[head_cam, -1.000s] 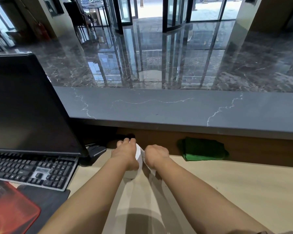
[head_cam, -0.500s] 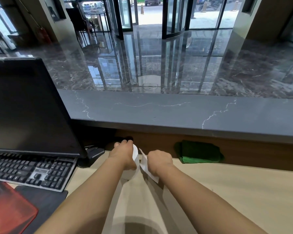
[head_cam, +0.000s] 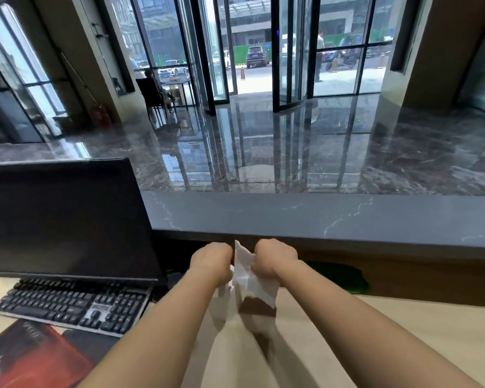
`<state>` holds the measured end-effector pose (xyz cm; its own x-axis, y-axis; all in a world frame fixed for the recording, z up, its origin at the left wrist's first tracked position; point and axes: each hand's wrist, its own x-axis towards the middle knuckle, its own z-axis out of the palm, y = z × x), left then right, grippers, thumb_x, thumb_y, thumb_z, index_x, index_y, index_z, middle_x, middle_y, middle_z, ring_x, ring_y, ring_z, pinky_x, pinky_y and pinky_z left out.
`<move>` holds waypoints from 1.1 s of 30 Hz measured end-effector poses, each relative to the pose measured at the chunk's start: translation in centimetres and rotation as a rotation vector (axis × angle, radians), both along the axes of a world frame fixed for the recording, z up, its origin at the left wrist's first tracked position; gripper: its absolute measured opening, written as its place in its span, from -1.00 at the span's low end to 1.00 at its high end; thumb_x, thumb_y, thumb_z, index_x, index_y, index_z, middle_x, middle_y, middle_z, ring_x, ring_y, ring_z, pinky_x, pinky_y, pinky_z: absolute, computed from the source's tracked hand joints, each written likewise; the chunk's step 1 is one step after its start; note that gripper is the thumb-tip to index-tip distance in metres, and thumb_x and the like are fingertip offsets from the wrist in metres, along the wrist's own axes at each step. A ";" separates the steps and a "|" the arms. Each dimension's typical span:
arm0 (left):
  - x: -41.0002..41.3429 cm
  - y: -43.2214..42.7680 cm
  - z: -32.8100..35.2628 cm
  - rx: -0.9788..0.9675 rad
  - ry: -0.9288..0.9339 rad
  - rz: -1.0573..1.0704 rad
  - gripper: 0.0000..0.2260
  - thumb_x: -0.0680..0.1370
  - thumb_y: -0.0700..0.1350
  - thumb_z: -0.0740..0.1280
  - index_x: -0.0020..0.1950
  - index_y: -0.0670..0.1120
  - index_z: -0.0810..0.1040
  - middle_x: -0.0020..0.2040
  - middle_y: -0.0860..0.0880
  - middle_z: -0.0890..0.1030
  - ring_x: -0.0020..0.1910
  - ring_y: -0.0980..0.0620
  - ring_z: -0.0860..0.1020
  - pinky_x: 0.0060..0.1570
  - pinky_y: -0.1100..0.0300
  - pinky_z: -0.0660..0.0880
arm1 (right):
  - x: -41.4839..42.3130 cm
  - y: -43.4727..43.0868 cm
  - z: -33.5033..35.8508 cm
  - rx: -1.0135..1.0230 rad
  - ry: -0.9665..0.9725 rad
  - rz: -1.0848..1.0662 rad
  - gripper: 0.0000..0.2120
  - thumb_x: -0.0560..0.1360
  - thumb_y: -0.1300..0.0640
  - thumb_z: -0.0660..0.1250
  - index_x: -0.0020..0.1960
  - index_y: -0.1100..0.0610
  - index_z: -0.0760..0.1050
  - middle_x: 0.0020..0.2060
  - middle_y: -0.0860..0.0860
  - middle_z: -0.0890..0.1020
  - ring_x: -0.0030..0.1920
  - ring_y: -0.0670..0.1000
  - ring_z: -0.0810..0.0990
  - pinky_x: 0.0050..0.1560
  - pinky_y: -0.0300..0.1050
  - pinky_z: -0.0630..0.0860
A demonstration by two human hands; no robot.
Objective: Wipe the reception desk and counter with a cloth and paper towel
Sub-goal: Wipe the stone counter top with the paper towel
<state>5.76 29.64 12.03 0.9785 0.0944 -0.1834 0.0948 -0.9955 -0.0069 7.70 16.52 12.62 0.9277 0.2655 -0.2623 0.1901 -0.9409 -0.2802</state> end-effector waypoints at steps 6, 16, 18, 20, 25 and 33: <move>-0.9 1.0 4.0 -0.012 -0.183 0.029 -0.96 0.50 -0.19 0.27 -0.11 -0.10 0.51 -0.15 -0.07 0.54 -0.16 -0.11 0.51 -0.26 0.10 0.40 | 1.0 -0.1 5.5 0.103 -0.360 -0.121 -0.84 0.54 0.17 0.25 0.08 0.15 0.53 0.02 0.08 0.61 0.06 0.16 0.59 -0.12 -0.09 0.39; -1.2 3.6 2.9 -0.213 -0.374 0.135 -0.91 0.52 -0.20 0.20 -0.18 -0.07 0.39 -0.12 -0.03 0.53 -0.16 -0.04 0.49 -0.25 0.15 0.40 | 2.9 3.4 -2.1 -0.115 -0.297 0.118 -0.43 0.64 -0.15 -0.14 0.58 0.05 -0.11 0.54 0.28 -0.04 0.54 0.27 -0.10 0.51 0.09 -0.08; -1.0 4.1 2.8 -0.264 -0.402 0.168 -0.91 0.50 -0.23 0.20 -0.08 -0.07 0.45 -0.07 -0.02 0.54 -0.09 -0.04 0.52 -0.21 0.17 0.43 | 3.2 4.2 -2.0 -0.119 -0.234 0.169 -0.16 0.37 -0.39 -0.48 0.57 -0.05 -0.27 0.54 0.22 -0.23 0.53 0.25 -0.28 0.50 0.14 -0.26; -1.0 4.4 2.4 -0.298 -0.419 0.198 -0.90 0.49 -0.26 0.21 -0.11 -0.06 0.38 -0.05 -0.01 0.51 -0.10 -0.02 0.48 -0.21 0.19 0.39 | 4.1 5.0 -1.6 -0.125 -0.203 0.215 -0.08 0.34 -0.42 -0.48 0.58 0.03 -0.27 0.55 0.16 -0.25 0.54 0.20 -0.29 0.50 0.12 -0.27; -0.7 5.4 1.3 -0.343 -0.484 0.179 -0.81 0.52 -0.27 0.20 0.10 -0.08 0.40 0.13 0.01 0.49 0.19 0.02 0.47 -0.01 0.24 0.41 | 6.2 7.9 -1.5 -0.096 -0.205 0.349 -0.31 0.64 -0.18 -0.12 0.57 0.20 -0.27 0.54 0.09 -0.29 0.55 0.09 -0.28 0.54 0.03 -0.21; 0.2 5.9 1.9 -0.375 -0.511 0.135 -0.75 0.50 -0.31 0.22 0.13 -0.08 0.43 0.10 0.01 0.49 0.17 0.01 0.47 0.09 0.23 0.41 | 7.8 8.9 -1.6 -0.062 -0.221 0.475 -0.36 0.65 -0.15 -0.16 0.57 0.18 -0.25 0.55 0.03 -0.26 0.56 -0.01 -0.24 0.54 -0.06 -0.20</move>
<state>5.96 35.52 13.97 0.9352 0.2429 0.2576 0.1188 -0.9007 0.4179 15.46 25.43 11.02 0.7437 0.6605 -0.1028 0.6480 -0.7501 -0.1319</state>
